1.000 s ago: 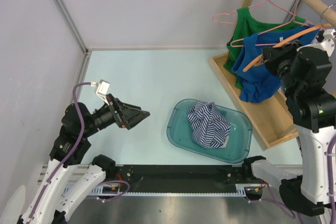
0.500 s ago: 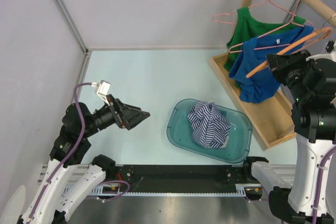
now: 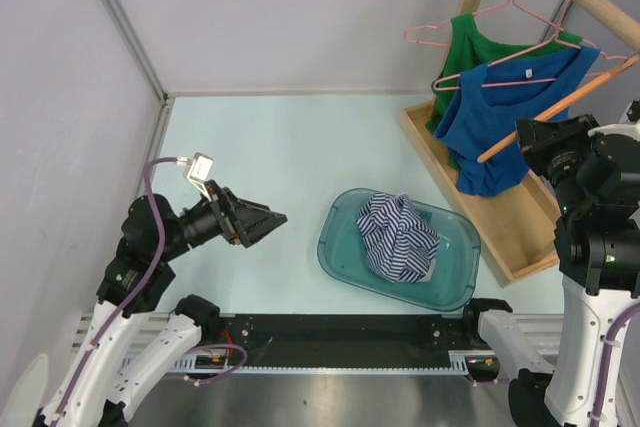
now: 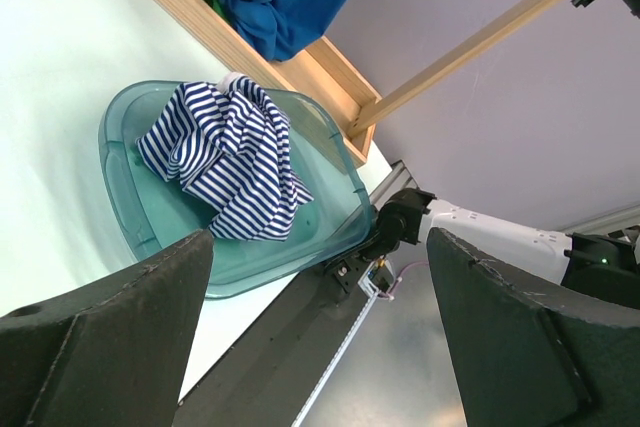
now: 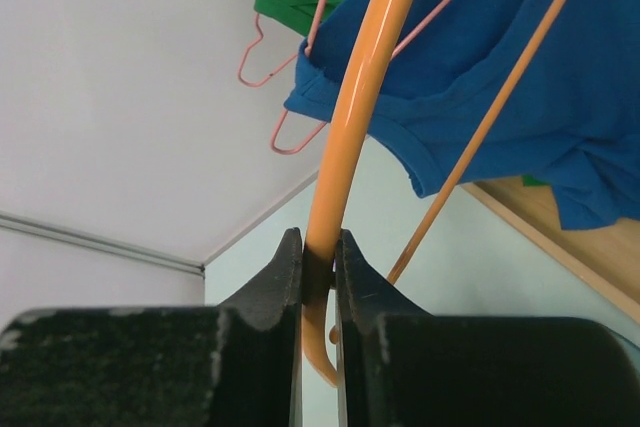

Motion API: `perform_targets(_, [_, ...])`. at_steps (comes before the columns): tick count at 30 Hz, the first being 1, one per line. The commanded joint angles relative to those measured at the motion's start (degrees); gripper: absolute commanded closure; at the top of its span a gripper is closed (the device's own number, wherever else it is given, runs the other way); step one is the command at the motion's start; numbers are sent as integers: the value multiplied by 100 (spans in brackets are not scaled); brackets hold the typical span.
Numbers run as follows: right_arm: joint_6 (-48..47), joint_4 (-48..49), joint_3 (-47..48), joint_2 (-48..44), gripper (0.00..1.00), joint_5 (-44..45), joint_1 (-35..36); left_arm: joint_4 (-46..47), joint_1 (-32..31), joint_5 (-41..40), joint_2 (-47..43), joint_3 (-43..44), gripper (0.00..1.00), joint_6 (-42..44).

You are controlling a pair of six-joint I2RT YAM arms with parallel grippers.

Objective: Remove the tank top from the hanger

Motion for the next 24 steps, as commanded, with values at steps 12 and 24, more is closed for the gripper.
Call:
perform_targets(12, [-111, -394, 1167, 420, 100, -817, -12, 229, -17, 204, 176, -38, 7, 162])
perform_targets(24, [-444, -1220, 1600, 438, 100, -121, -12, 299, -17, 230, 176, -170, 7, 127])
